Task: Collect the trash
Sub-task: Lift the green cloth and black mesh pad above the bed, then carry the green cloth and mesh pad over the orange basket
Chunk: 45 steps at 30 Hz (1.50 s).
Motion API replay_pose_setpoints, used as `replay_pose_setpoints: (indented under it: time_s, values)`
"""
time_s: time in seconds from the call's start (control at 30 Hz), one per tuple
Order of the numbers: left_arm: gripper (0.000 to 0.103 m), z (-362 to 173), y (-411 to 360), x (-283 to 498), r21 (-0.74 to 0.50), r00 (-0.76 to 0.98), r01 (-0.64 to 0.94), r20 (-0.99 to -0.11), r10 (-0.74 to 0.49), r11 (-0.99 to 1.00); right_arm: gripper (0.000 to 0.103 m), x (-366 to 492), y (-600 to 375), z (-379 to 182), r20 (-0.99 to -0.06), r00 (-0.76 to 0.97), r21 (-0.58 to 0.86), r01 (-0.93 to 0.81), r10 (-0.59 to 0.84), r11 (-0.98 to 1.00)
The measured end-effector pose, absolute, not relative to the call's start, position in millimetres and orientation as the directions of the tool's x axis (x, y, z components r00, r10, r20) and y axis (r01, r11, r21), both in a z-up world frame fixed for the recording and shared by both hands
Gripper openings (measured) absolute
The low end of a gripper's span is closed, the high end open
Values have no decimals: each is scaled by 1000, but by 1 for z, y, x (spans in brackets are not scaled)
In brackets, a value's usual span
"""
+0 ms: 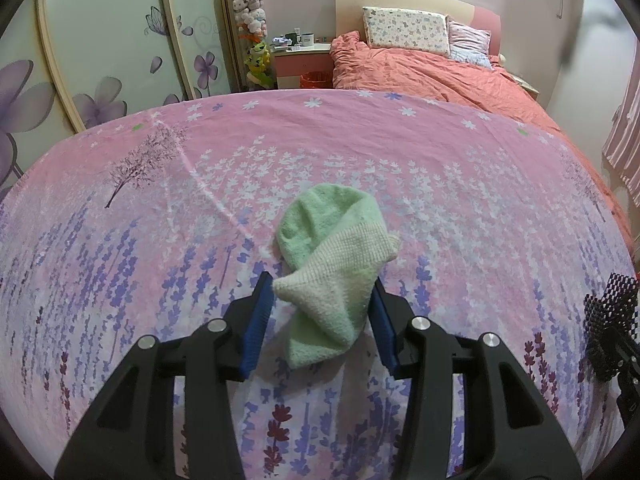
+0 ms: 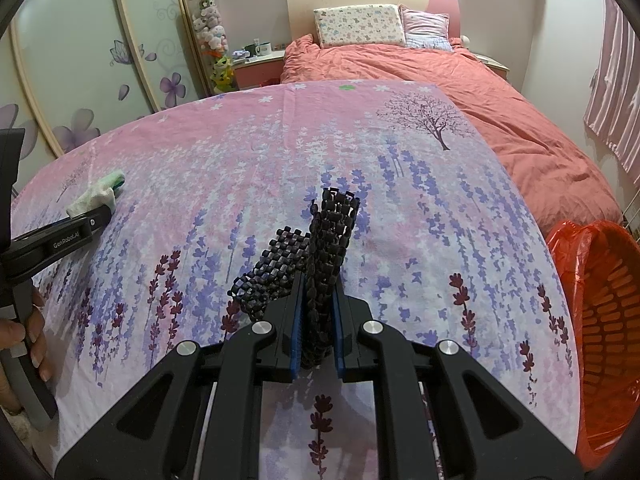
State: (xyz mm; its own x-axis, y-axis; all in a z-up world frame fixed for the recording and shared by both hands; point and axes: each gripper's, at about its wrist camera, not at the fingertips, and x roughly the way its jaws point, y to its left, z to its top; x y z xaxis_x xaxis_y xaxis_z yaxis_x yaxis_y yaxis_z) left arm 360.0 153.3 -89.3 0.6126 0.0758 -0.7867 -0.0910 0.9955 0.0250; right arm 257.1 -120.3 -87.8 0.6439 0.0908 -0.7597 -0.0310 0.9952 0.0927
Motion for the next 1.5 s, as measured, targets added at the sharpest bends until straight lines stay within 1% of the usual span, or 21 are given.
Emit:
replay_pose_setpoints:
  time_s: [0.13,0.17,0.23,0.33,0.47,0.63,0.67,0.7,0.73,0.77,0.8,0.83,1.0,1.2,1.33,1.5]
  values:
    - [47,-89,154,359,12,615,-90,-786,64,996,11,256,-119,-87,-760,644,85,-31,85,996]
    - [50,-89,155,359,3,615,-84,-786,54,996,11,256,-118,-87,-760,644,84,-30,84,996]
    - [53,-89,154,358,-8,616,-63,-787,32,998,11,256,-117,-87,-760,645,77,-30,78,997]
    - [54,-89,151,357,11,615,-23,-788,23,1000,13,255,-111,-86,-761,647,52,-27,57,998]
    - [54,-88,155,356,-25,619,6,-785,-23,1000,15,254,-107,-85,-761,647,47,-26,52,999]
    - [55,-88,152,358,-17,618,16,-786,-24,1000,15,255,-106,-85,-761,646,59,-24,60,998]
    - [51,-87,152,360,-18,619,17,-785,-25,1000,15,255,-106,-85,-761,647,57,-22,58,998]
    - [45,-87,151,361,-18,622,23,-782,-28,1000,15,254,-105,-85,-760,647,53,-19,53,998]
    - [31,-86,150,361,-17,624,29,-781,-31,999,15,254,-108,-85,-760,648,54,-19,53,998]
    - [24,-86,149,362,-22,625,44,-779,-45,999,14,254,-108,-85,-760,648,54,-20,54,998]
    - [22,-86,149,362,-27,625,54,-779,-54,998,10,252,-106,-84,-759,649,55,-20,55,998]
    - [21,-85,148,361,-26,627,59,-777,-58,998,9,251,-109,-85,-758,651,56,-15,52,998]
    - [20,-64,144,343,-2,665,76,-745,-52,997,8,230,-115,-82,-751,656,95,-6,76,995]
    - [20,-20,133,306,33,722,89,-690,-42,995,8,206,-129,-51,-698,705,176,-4,128,984]
    - [21,5,127,278,18,744,104,-665,-66,994,8,189,-131,-31,-666,732,184,-25,144,983]
    - [21,28,111,250,43,763,143,-642,-83,989,8,176,-131,-15,-636,760,167,-31,132,985]
